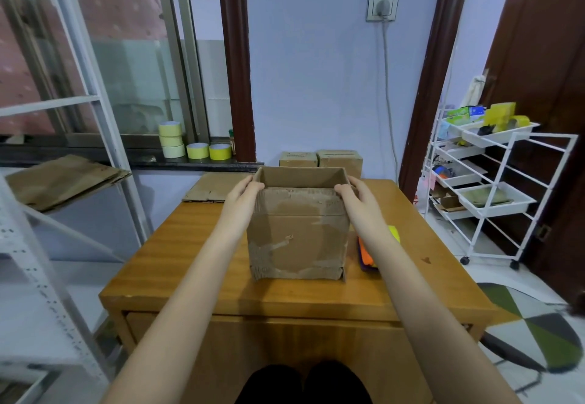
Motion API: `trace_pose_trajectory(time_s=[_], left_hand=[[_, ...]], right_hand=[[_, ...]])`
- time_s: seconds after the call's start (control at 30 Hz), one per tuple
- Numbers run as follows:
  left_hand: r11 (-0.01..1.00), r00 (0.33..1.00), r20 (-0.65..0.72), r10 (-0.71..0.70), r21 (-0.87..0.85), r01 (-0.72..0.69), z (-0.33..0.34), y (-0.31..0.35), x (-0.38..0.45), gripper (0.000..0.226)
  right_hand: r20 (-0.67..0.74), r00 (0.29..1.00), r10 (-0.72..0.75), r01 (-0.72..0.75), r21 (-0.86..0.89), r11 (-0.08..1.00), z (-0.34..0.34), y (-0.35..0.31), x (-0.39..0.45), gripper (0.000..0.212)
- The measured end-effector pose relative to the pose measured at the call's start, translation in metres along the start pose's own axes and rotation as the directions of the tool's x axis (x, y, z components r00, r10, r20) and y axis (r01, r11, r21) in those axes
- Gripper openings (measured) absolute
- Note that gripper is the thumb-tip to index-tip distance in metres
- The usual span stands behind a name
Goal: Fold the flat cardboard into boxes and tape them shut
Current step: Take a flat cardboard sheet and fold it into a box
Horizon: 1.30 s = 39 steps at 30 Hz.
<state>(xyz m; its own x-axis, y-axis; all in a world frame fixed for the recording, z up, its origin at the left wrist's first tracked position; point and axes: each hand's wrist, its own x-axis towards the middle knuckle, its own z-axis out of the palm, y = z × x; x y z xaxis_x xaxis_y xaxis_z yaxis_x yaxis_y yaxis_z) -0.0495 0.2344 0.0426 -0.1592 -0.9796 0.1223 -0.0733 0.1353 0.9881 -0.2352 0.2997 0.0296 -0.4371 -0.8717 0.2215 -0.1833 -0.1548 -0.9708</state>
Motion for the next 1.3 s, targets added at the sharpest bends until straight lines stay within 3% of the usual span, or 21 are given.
trace_pose_trajectory(time_s=[0.3,0.47,0.6,0.67,0.73,0.83,0.9,1.0,1.1,1.2,1.23,1.3], left_hand=[[0.998,0.991,0.132,0.005,0.056,-0.012,-0.007,-0.01,0.004,0.054],[0.966,0.934,0.357,-0.004,0.243,-0.088,-0.019,-0.036,0.031,0.062],[0.963,0.96,0.278,-0.028,0.264,-0.048,-0.024,-0.049,0.033,0.061],[0.923,0.956,0.294,-0.004,0.368,-0.109,-0.021,-0.047,0.034,0.055],[0.913,0.932,0.36,0.044,0.364,-0.184,-0.024,-0.048,0.034,0.054],[0.948,0.9,0.433,0.047,0.263,-0.176,-0.031,-0.057,0.032,0.05],[0.964,0.909,0.417,0.02,0.234,-0.128,-0.028,-0.054,0.036,0.054],[0.972,0.955,0.29,-0.065,0.237,-0.006,-0.011,-0.031,0.037,0.079],[0.984,0.964,0.248,-0.098,0.168,0.057,-0.017,-0.036,0.024,0.093],[0.983,0.968,0.22,-0.122,0.163,0.086,-0.022,-0.038,0.017,0.112],[0.983,0.97,0.215,-0.109,0.169,0.073,-0.021,-0.036,0.014,0.11],[0.981,0.987,0.155,-0.041,0.193,0.011,-0.019,-0.039,0.012,0.08]], right_hand=[[0.155,0.988,-0.026,0.029,-0.02,0.999,-0.013,0.007,-0.009,0.056],[0.211,0.977,-0.04,0.049,-0.041,0.998,-0.016,0.019,-0.006,0.057],[0.259,0.965,-0.041,0.067,-0.093,0.993,-0.019,0.027,-0.006,0.052],[0.291,0.955,-0.056,0.092,-0.111,0.989,-0.021,0.03,-0.005,0.048],[0.311,0.948,-0.063,0.111,-0.138,0.984,-0.023,0.03,-0.005,0.049],[0.343,0.936,-0.077,0.145,-0.176,0.974,-0.026,0.028,-0.006,0.068],[0.344,0.936,-0.078,0.152,-0.195,0.969,-0.027,0.027,-0.006,0.075],[0.352,0.929,-0.115,0.207,-0.238,0.949,-0.027,0.027,-0.007,0.075],[0.37,0.914,-0.165,0.257,-0.214,0.942,-0.026,0.025,-0.008,0.033],[0.328,0.92,-0.215,0.288,-0.195,0.937,-0.02,0.022,-0.01,0.025],[0.311,0.923,-0.226,0.292,-0.187,0.938,-0.019,0.023,-0.01,0.025],[0.26,0.931,-0.257,0.304,-0.162,0.939,-0.017,0.027,-0.009,0.026]])
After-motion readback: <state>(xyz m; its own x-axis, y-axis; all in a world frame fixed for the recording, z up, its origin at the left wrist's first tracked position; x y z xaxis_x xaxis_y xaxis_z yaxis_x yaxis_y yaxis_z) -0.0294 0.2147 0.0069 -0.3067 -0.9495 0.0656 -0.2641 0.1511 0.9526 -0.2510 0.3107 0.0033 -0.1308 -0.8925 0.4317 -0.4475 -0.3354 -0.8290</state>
